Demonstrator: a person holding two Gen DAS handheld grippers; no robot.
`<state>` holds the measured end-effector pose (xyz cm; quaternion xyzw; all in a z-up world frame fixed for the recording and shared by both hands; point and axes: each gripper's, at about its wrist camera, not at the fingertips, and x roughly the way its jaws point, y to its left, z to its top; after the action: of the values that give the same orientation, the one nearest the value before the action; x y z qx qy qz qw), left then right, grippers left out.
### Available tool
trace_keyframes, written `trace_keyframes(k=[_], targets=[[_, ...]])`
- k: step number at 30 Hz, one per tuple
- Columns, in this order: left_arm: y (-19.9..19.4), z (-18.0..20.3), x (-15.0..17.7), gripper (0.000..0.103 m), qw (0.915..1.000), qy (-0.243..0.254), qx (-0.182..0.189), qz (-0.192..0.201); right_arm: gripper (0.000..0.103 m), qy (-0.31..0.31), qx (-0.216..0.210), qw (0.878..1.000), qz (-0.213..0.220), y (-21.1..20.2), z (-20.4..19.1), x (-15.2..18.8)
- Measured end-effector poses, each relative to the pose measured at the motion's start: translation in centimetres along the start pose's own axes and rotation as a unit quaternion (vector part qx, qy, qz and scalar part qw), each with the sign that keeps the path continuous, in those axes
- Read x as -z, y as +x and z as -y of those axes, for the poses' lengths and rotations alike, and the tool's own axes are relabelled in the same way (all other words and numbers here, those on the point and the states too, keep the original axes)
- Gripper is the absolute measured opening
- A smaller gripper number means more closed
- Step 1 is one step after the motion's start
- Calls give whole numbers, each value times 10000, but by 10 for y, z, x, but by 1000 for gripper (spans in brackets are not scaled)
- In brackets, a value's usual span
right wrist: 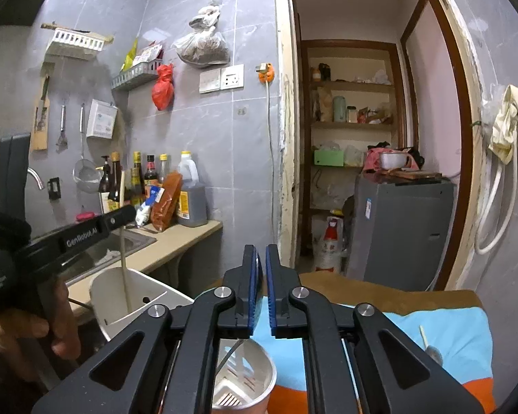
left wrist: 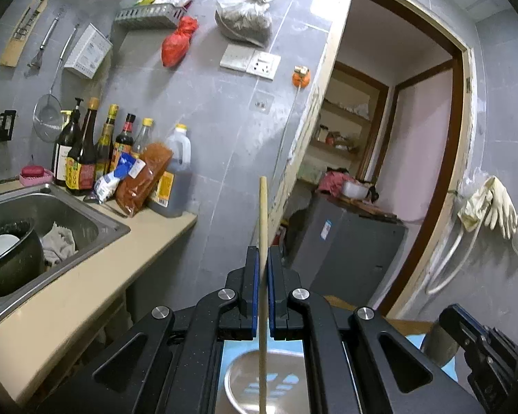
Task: Organize utensils
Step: 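Carry the spoon and chopstick to the white caddy and release both, then move both open tools back to the remaining utensils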
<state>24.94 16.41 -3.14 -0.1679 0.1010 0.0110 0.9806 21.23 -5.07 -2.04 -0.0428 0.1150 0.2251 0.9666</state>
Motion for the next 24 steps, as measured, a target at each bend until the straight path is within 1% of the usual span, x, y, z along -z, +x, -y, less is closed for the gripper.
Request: trace_keyframes(k=[3, 4, 5, 6, 7, 8, 9, 11, 13, 15, 16, 17, 19, 20, 21, 22, 23, 24], targets=[[-3, 1, 2, 5, 9998, 35, 72, -167, 10, 91, -74, 9999, -31, -3, 1, -3], [-4, 1, 2, 6, 9997, 43, 95, -212, 13, 124, -91, 9999, -22, -5, 2, -3], [-5, 2, 2, 9, 9996, 60, 116, -267, 18, 166, -111, 9998, -1, -7, 2, -4], [-7, 3, 3, 16, 9994, 71, 141, -299, 19, 212, -134, 9997, 18, -8, 3, -5], [-8, 3, 3, 20, 9993, 71, 155, -321, 19, 269, -159, 9995, 37, -9, 4, -7], [-11, 4, 3, 29, 9992, 59, 183, -343, 19, 302, -170, 9994, 51, -11, 5, -8], [-13, 5, 3, 32, 9992, 44, 205, -345, 19, 361, -205, 9991, 77, -13, 6, -10], [-17, 7, 1, 33, 9990, 61, 222, -372, 20, 513, -285, 9982, 119, -17, 11, -14], [-23, 14, -1, 38, 9989, 158, 215, -384, 23, 654, -271, 9974, 142, -23, 18, -18], [-30, 23, -4, 53, 9988, 255, 234, -347, 29, 742, -240, 9968, 182, -30, 24, -22], [-34, 27, -5, 56, 9988, 279, 253, -322, 37, 797, -215, 9963, 220, -34, 29, -24], [-37, 32, -7, 60, 9987, 304, 271, -301, 48, 836, -189, 9960, 250, -39, 32, -24], [-44, 45, -9, 69, 9984, 387, 288, -279, 60, 924, -113, 9951, 341, -51, 43, -29], [-47, 51, -11, 76, 9984, 426, 275, -257, 67, 946, -76, 9948, 363, -56, 48, -30], [-52, 59, -11, 83, 9983, 474, 268, -208, 70, 961, -53, 9946, 379, -61, 53, -31], [-56, 65, -12, 87, 9982, 504, 270, -174, 79, 978, -14, 9944, 405, -67, 58, -32], [-60, 73, -13, 93, 9981, 541, 263, -127, 83, 996, 54, 9939, 463, -74, 66, -33], [-65, 80, -13, 97, 9980, 574, 250, -80, 84, 999, 93, 9937, 499, -79, 71, -34]])
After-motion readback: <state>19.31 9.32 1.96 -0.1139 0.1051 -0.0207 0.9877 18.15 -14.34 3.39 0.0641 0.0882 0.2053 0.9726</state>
